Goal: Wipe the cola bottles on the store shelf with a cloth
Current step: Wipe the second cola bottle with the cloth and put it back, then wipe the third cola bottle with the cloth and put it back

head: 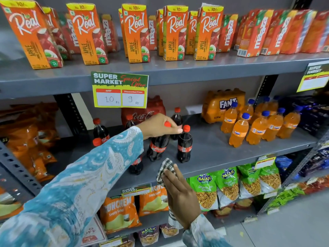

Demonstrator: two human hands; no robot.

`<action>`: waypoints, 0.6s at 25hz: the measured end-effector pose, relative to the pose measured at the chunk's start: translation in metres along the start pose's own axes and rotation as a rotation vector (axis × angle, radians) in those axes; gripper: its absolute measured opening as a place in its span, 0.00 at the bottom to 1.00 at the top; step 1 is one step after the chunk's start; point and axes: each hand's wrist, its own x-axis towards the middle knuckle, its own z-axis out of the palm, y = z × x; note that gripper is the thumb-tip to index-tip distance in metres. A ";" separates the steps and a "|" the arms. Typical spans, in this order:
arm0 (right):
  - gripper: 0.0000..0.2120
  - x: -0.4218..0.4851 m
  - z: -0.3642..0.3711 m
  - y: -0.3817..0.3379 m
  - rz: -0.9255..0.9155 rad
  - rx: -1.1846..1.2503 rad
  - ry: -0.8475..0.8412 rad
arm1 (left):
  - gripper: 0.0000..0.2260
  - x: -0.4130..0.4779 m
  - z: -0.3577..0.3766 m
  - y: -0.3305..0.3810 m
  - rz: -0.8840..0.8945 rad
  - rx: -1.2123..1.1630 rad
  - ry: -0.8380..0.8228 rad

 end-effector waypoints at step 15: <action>0.15 0.002 -0.006 0.007 0.076 0.072 0.127 | 0.13 0.025 0.005 -0.042 -0.050 0.399 -0.179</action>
